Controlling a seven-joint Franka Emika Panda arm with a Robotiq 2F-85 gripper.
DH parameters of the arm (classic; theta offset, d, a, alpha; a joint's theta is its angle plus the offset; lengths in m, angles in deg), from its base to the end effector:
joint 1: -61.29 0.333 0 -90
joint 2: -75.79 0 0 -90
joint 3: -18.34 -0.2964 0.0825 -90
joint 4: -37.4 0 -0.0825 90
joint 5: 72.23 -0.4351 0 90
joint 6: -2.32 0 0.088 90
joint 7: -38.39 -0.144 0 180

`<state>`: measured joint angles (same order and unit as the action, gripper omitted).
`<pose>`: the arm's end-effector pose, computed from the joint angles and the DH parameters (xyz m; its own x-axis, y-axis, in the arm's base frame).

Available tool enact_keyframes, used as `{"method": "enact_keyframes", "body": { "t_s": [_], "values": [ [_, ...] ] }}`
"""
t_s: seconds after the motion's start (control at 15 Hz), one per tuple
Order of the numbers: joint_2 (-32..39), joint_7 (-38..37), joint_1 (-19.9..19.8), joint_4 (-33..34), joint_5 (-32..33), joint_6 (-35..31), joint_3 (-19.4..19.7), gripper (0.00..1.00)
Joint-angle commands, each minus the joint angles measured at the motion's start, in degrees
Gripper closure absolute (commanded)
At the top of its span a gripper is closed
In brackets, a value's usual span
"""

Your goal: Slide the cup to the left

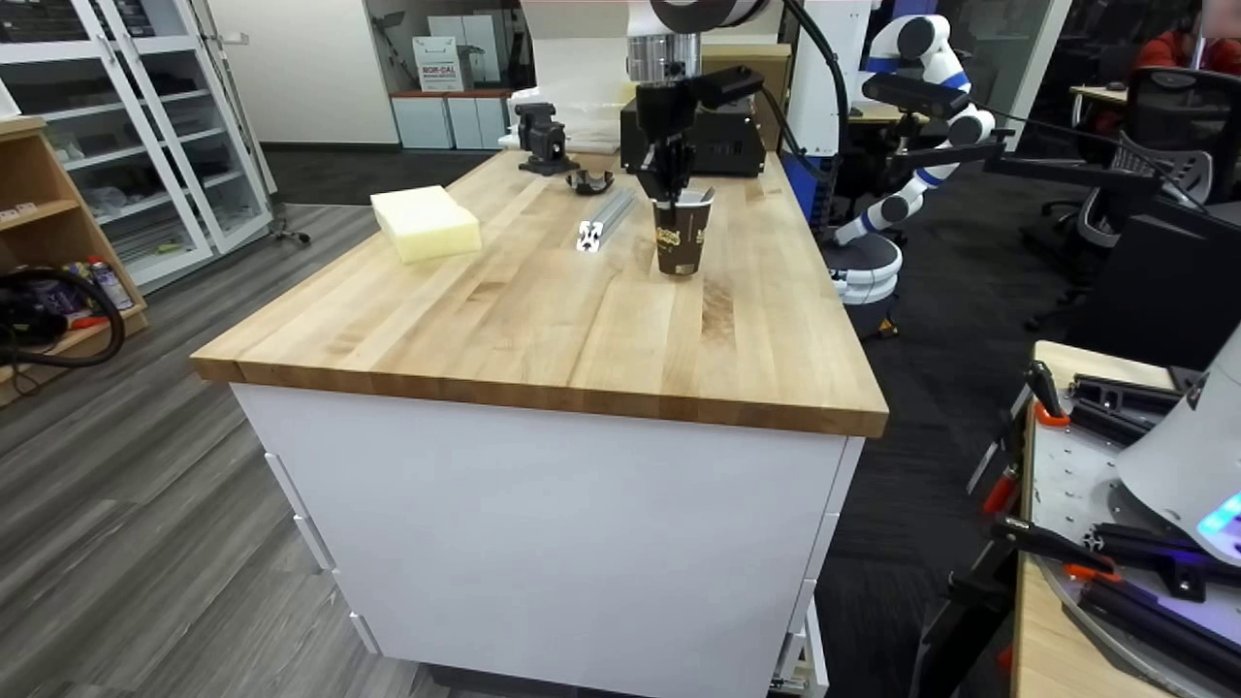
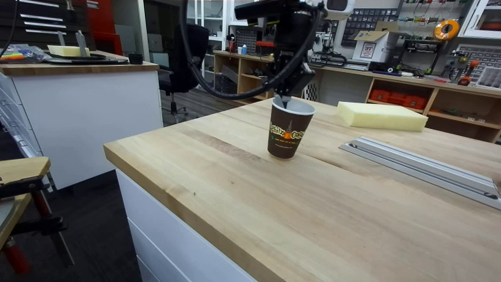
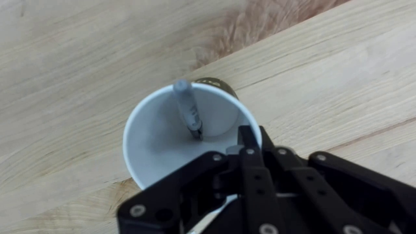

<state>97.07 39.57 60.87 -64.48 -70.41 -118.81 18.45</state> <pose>0.6766 -0.0087 0.2633 0.9990 0.0279 -0.0362 0.0288 -0.9992 0.0265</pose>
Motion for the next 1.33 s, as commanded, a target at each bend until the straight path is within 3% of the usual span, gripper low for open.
{"method": "enact_keyframes", "body": {
  "t_s": [0.0,0.53,1.27],
  "values": [
    [-7.26,0.31,1.56,-9.67,-0.34,-2.54,-1.55,0.99],
    [-11.93,-0.99,5.87,-19.22,-2.37,-10.91,-5.88,0.99],
    [-13.35,0.57,9.73,-21.13,-0.49,-11.76,-9.28,0.99]
  ]
}}
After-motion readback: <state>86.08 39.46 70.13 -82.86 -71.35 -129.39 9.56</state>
